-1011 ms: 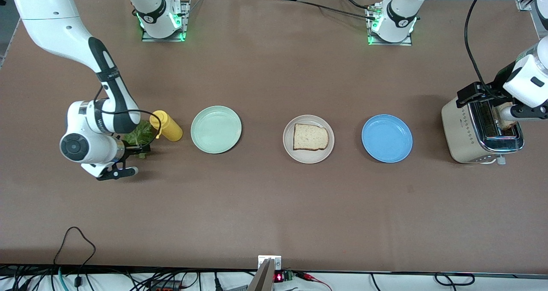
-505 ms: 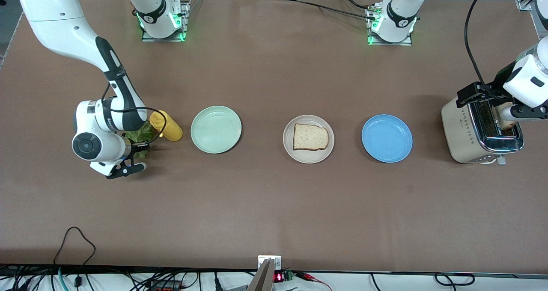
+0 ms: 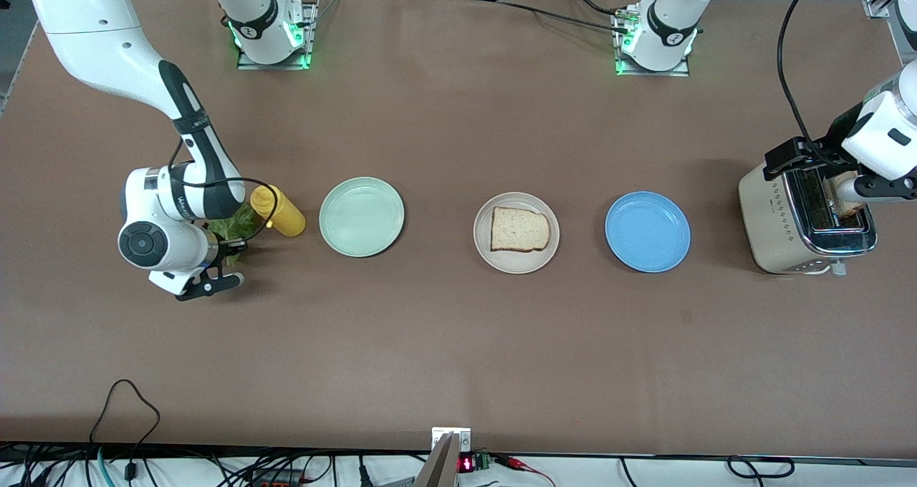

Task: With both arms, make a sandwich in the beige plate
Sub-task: 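Lift the lettuce leaf and carry it over the beige plate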

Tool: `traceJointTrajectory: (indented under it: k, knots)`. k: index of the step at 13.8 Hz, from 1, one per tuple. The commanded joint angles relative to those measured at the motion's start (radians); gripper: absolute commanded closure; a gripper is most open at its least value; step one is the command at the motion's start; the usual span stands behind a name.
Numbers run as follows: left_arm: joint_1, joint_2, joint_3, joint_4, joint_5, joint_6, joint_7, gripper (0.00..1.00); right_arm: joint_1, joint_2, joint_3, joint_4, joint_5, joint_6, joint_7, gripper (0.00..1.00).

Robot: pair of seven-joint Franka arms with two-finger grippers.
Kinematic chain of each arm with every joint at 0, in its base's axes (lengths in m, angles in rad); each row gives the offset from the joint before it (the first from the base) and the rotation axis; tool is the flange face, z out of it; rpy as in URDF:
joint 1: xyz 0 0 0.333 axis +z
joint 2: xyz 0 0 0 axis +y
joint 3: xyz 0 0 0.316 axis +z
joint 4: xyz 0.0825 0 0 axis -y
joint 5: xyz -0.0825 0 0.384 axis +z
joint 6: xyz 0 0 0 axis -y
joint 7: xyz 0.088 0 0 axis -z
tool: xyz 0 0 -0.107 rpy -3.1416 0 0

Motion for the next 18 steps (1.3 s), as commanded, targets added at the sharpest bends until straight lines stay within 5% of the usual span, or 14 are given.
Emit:
traceJointTrajectory:
  k: [1,7,11,18]
  knots:
    - [0.0,0.0,-0.002,0.008,-0.004,-0.011,-0.002,0.0,-0.006,-0.064,0.002,-0.008,-0.014,-0.06,-0.017,1.0]
    - [-0.004,-0.001,-0.019,0.011,-0.001,-0.011,-0.003,0.0,-0.04,-0.239,0.001,0.089,0.021,-0.408,-0.102,1.0]
    - [-0.001,0.0,-0.02,0.009,-0.001,-0.011,-0.002,0.0,-0.037,-0.295,0.002,0.253,0.177,-0.726,-0.08,1.0]
    - [0.019,0.063,-0.005,0.022,-0.007,0.004,0.012,0.0,0.115,-0.315,0.015,0.313,0.545,-0.761,0.519,1.0]
